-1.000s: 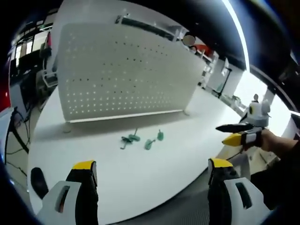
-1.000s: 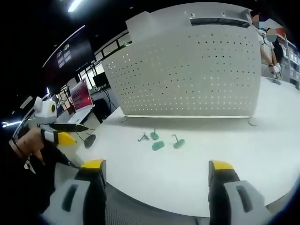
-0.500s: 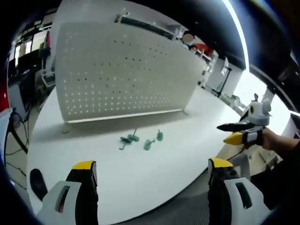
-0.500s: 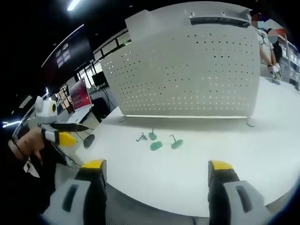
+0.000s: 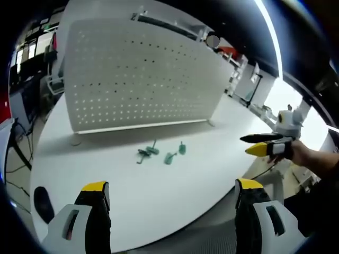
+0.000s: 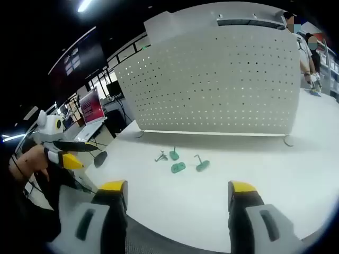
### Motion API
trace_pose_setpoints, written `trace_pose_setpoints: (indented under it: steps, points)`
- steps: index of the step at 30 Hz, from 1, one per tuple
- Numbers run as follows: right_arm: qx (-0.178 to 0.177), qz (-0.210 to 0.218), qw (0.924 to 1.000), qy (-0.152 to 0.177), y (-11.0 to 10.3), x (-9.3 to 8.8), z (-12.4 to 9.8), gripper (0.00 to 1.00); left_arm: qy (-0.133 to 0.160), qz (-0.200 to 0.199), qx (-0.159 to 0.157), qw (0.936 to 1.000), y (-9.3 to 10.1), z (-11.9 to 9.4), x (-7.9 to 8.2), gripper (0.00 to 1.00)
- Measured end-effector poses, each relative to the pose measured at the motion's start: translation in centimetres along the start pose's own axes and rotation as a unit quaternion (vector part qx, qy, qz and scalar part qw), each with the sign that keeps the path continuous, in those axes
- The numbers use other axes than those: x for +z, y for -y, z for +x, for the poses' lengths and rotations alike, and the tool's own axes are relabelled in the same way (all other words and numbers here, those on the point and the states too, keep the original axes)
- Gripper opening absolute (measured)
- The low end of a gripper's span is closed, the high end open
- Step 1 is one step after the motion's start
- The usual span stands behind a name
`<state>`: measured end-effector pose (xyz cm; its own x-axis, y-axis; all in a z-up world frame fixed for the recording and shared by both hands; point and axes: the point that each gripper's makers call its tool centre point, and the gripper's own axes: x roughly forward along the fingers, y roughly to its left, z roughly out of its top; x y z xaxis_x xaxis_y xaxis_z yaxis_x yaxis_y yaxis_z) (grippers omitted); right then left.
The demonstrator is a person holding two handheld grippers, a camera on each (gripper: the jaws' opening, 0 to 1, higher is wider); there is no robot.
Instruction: Insert the hook assembly into the mounting plate slot until the hook locks in place.
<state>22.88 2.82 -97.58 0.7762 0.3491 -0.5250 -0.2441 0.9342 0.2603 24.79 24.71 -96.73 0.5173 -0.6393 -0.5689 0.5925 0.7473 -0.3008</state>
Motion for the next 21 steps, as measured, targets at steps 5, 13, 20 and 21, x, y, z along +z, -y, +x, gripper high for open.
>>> trace_pose_setpoints:
  steps: [5,13,20,21]
  points:
    - [0.012,-0.011,0.9998,-0.012,-0.2,-0.1,1.9,0.69,-0.003,0.004,0.005,1.0000,-0.3,0.1,-0.1,1.00]
    - [0.046,-0.041,0.9973,-0.039,-0.7,-0.4,5.2,0.57,-0.012,0.008,0.005,0.9999,-0.3,0.7,-0.5,1.00]
    - [0.067,-0.055,0.9941,-0.064,-0.8,-1.3,8.0,0.55,-0.015,0.001,0.001,0.9999,-0.2,1.1,-0.5,1.00]
    - [0.070,-0.059,0.9935,-0.067,-0.9,-1.4,8.3,0.54,-0.015,-0.003,0.001,0.9999,-0.2,1.1,-0.5,1.00]
